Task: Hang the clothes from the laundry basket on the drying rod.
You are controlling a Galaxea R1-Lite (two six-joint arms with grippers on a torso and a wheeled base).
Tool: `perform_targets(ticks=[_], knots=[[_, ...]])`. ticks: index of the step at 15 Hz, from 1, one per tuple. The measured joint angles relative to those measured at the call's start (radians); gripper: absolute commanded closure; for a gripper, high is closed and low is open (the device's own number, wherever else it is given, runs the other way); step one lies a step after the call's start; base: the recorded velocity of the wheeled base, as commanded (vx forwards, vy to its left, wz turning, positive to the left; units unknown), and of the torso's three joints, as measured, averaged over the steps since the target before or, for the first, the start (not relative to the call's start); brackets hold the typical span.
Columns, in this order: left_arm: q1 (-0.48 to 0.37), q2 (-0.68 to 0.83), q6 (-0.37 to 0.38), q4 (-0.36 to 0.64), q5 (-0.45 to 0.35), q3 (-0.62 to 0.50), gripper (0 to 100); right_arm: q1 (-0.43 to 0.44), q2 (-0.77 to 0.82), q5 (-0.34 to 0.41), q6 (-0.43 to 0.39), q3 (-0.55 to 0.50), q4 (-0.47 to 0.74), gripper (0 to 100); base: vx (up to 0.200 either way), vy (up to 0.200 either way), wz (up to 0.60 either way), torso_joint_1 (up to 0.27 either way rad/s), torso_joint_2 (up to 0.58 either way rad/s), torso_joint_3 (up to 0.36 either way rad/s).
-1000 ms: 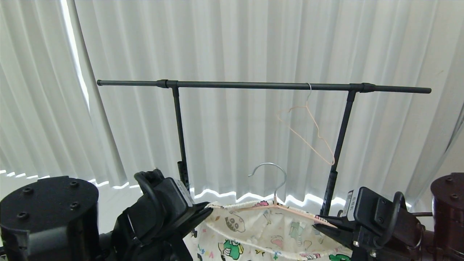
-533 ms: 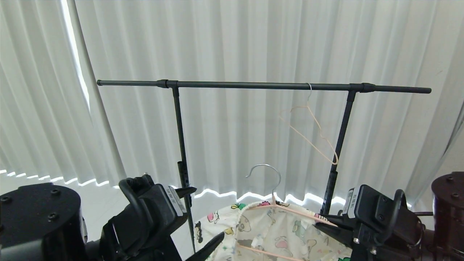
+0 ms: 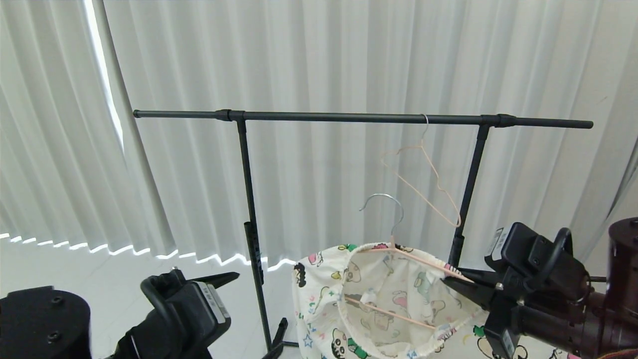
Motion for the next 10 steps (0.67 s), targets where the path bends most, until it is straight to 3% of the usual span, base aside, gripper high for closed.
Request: perform_targets(ticks=[2, 5, 8, 10], knots=[[0.071, -0.046, -0.002, 0.0, 0.078, 0.034, 0, -0.061, -0.014, -0.014, 0.0, 0.0, 0.002, 100, 0.0, 0.0, 0.0, 0.0, 0.0, 0.0], [0.281, -0.13, 0.001, 0.0, 0.124, 0.06, 0, -0.151, -0.029, -0.02, 0.006, 0.001, 0.008, 100, 0.0, 0.0, 0.0, 0.0, 0.0, 0.0], [0.452, -0.234, 0.051, 0.0, 0.137, 0.078, 0, -0.189, -0.008, -0.027, 0.113, -0.047, -0.008, 100, 0.0, 0.0, 0.0, 0.0, 0.0, 0.0], [0.485, -0.297, 0.119, 0.0, 0.136, 0.083, 0, -0.196, 0.024, -0.057, 0.163, -0.121, -0.014, 100, 0.0, 0.2, 0.0, 0.0, 0.0, 0.007]])
